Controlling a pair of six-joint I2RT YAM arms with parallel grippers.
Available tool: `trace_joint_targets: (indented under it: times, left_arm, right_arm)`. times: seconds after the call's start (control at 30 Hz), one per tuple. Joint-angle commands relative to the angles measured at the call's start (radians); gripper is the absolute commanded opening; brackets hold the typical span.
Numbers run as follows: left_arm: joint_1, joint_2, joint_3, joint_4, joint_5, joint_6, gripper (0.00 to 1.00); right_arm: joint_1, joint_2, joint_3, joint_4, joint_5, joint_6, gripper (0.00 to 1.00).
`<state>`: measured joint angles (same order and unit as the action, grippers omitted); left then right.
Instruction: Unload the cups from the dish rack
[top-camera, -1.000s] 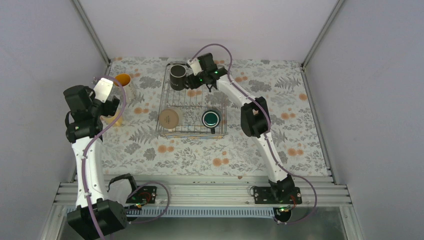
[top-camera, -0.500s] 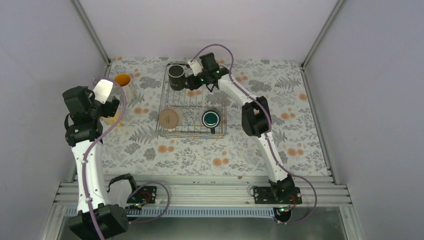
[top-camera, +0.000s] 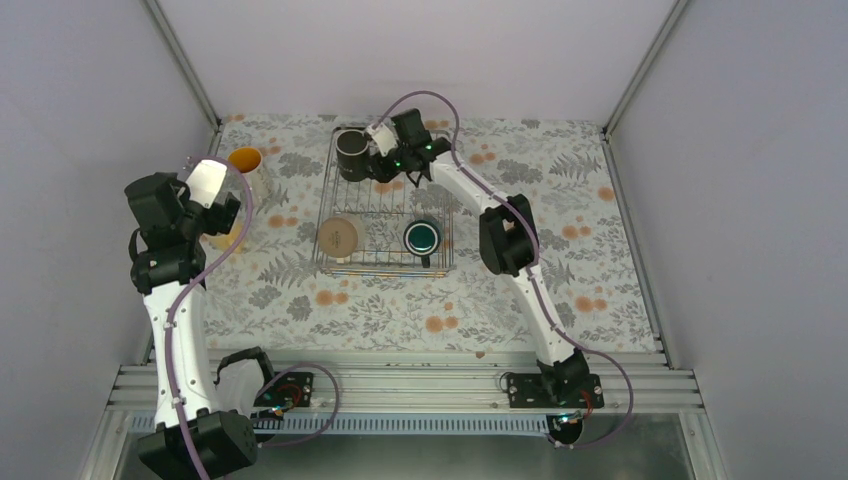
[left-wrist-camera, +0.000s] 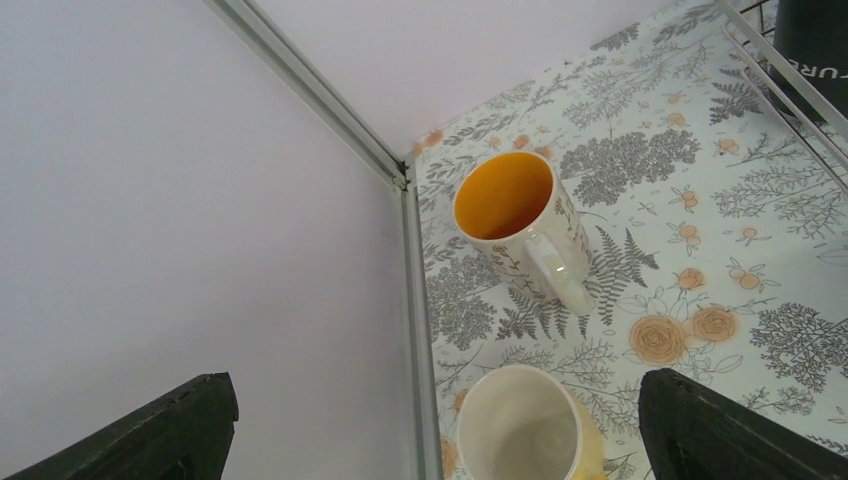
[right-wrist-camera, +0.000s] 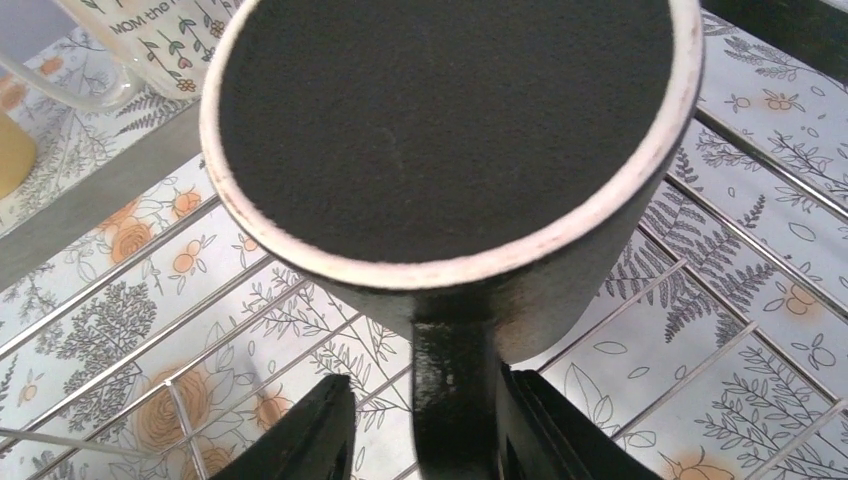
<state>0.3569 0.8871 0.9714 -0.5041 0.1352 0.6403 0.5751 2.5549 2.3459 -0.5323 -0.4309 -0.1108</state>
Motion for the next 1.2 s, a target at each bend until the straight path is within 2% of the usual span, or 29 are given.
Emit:
trace_joint_targets:
  times: [0.0,0.13,0.2,0.23,0.37,0.43,0.67,0.7,0.8,0.97,1.17]
  left_arm:
    - [-0.001,-0.018,-0.025,0.001,0.047,-0.025,1.0]
    - [-0.001,-0.031,-0.031,0.037,0.054,-0.015,1.0]
    - [-0.001,-0.032,-0.02,0.055,0.08,-0.024,1.0]
    - [-0.001,-0.03,-0.012,0.063,0.102,-0.033,1.0]
    - [-0.015,0.009,0.043,0.089,0.181,-0.105,1.0]
    - [-0.046,0.022,0.05,0.134,0.168,-0.132,1.0]
    - [-0.277,0.075,0.032,0.326,-0.184,-0.123,1.0]
    - [-0.31,0.084,0.03,0.364,-0.276,-0.128,1.0]
    - [-0.368,0.091,0.021,0.469,-0.378,-0.13,1.0]
    - [-0.393,0.083,-0.006,0.613,-0.381,-0.172,1.0]
    - [-0.461,0.083,-0.106,0.865,-0.324,-0.159,1.0]
  right_arm:
    - [0.014,0.013,0.03,0.011,0.051,-0.026,0.32]
    - [0.027,-0.007,0.024,0.007,0.106,-0.05,0.16]
    - [0.028,-0.027,0.017,0.01,0.109,-0.05,0.05]
    - [0.028,-0.039,0.015,0.01,0.109,-0.05,0.03]
    - [0.028,-0.097,0.006,-0.005,0.071,-0.047,0.03]
    - [0.028,-0.137,-0.012,-0.008,0.071,-0.05,0.03]
    - [-0.006,-0.297,-0.05,-0.063,-0.015,-0.032,0.03]
    - [-0.013,-0.327,-0.07,-0.062,-0.031,-0.026,0.03]
    - [-0.026,-0.397,-0.103,-0.079,-0.088,-0.016,0.03]
    - [-0.076,-0.52,-0.175,-0.044,-0.229,0.071,0.03]
    - [-0.139,-0.648,-0.309,0.07,-0.465,0.169,0.03]
